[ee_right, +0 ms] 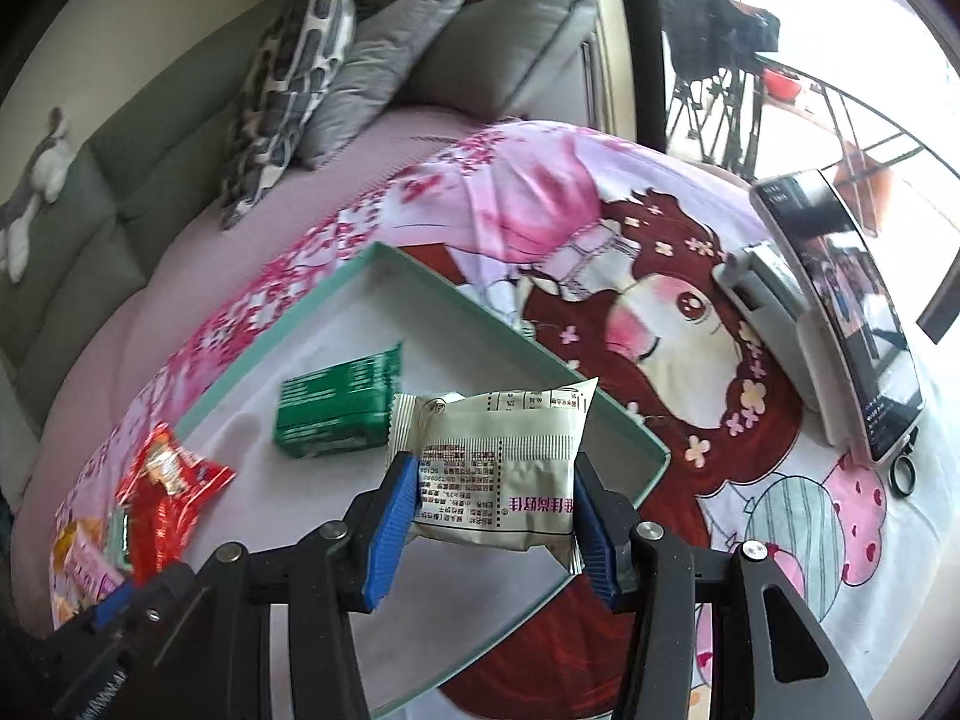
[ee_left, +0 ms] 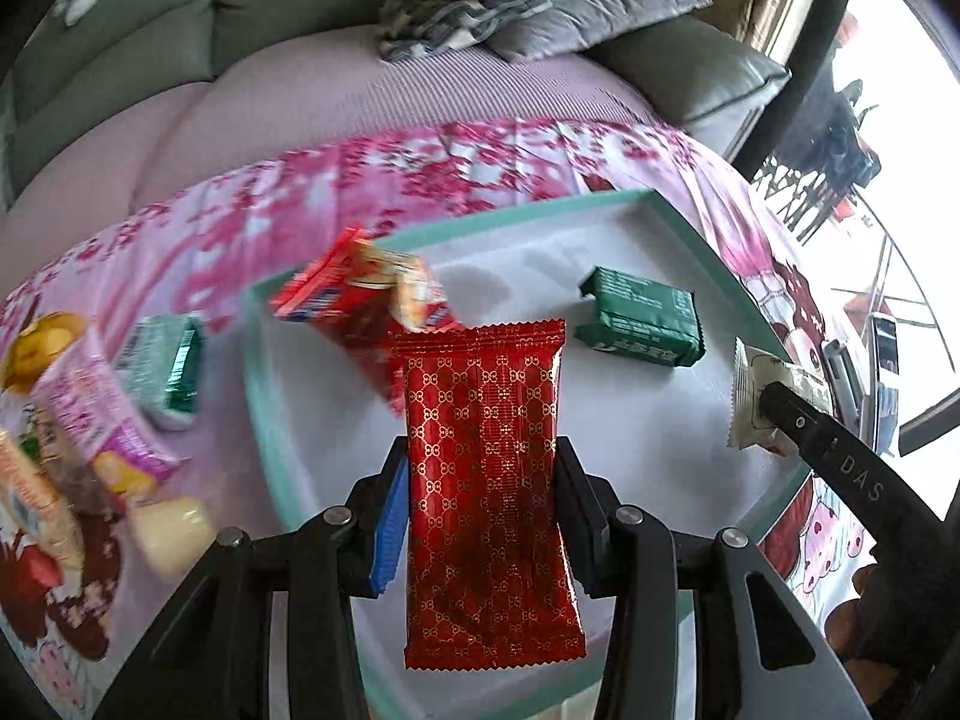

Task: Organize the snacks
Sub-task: 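Carry both packs over the tray and open both tools to release them, then move both open tools back over the snack pile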

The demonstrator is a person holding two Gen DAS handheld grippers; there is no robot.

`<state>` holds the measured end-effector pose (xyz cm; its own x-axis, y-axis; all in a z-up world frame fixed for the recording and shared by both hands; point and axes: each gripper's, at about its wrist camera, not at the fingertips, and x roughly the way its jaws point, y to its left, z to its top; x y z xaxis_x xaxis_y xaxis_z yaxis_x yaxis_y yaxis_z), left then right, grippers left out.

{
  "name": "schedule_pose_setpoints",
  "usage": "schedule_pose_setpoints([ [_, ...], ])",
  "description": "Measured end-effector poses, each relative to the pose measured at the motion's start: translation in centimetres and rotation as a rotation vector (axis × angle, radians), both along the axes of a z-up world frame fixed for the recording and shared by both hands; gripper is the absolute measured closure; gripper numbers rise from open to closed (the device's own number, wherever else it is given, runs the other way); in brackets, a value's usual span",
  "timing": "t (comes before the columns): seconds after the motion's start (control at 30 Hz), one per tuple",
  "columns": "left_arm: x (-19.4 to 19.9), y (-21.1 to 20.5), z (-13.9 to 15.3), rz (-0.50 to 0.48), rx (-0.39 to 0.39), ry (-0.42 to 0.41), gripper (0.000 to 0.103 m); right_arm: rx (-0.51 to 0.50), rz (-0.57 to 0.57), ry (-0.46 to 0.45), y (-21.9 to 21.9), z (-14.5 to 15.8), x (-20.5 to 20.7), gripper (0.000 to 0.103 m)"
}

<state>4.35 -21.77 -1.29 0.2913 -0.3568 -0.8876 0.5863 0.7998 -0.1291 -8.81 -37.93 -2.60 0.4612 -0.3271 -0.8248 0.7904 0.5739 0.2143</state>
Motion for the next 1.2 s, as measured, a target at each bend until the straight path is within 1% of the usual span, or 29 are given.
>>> schedule_pose_setpoints([
  [0.23,0.0,-1.4,-1.0,-0.016,0.001,-0.005,0.057,-0.002,-0.013,0.031,-0.4,-1.0,0.2,0.050],
  [0.3,0.2,-1.4,-1.2,-0.005,-0.005,0.003,0.049,-0.005,-0.005,0.040,-0.4,-1.1,0.5,0.049],
  [0.33,0.3,-1.3,-1.2,0.000,-0.005,0.008,0.040,-0.012,-0.004,0.048,-0.3,-1.0,0.5,0.049],
  [0.37,0.3,-1.2,-1.2,0.002,-0.007,0.009,0.038,-0.019,-0.003,0.055,-0.3,-1.0,0.6,0.049],
  [0.5,0.5,-0.7,-0.4,0.010,-0.019,-0.002,0.037,-0.019,0.003,0.061,-0.1,-0.8,0.7,0.049],
  [0.6,0.4,-0.2,0.4,0.021,-0.020,-0.013,0.034,-0.018,0.003,0.057,0.0,-0.6,0.6,0.049],
  [0.73,0.5,0.4,1.0,0.042,-0.022,-0.026,0.031,-0.030,0.014,0.053,0.3,-0.1,0.6,0.047],
  [0.8,0.7,0.7,1.2,0.056,-0.025,-0.030,0.026,-0.041,0.029,0.061,0.6,0.1,0.8,0.041],
  [0.87,0.9,1.1,1.4,0.078,-0.029,-0.038,0.014,-0.054,0.042,0.058,0.8,0.2,1.0,0.030],
  [0.9,1.0,1.3,1.5,0.093,-0.028,-0.050,0.012,-0.065,0.050,0.058,1.0,0.3,1.1,0.026],
  [0.97,1.1,1.7,1.7,0.116,-0.024,-0.070,0.010,-0.080,0.061,0.058,1.3,0.4,1.3,0.013],
  [1.0,1.2,2.0,1.8,0.128,-0.022,-0.079,0.009,-0.082,0.066,0.056,1.4,0.5,1.4,0.010],
  [1.07,1.5,2.4,1.8,0.153,-0.018,-0.094,0.009,-0.081,0.075,0.047,1.5,0.5,1.5,0.001],
  [1.2,2.0,3.4,1.8,0.202,-0.015,-0.120,0.009,-0.092,0.100,0.033,1.9,0.7,1.7,0.000],
])
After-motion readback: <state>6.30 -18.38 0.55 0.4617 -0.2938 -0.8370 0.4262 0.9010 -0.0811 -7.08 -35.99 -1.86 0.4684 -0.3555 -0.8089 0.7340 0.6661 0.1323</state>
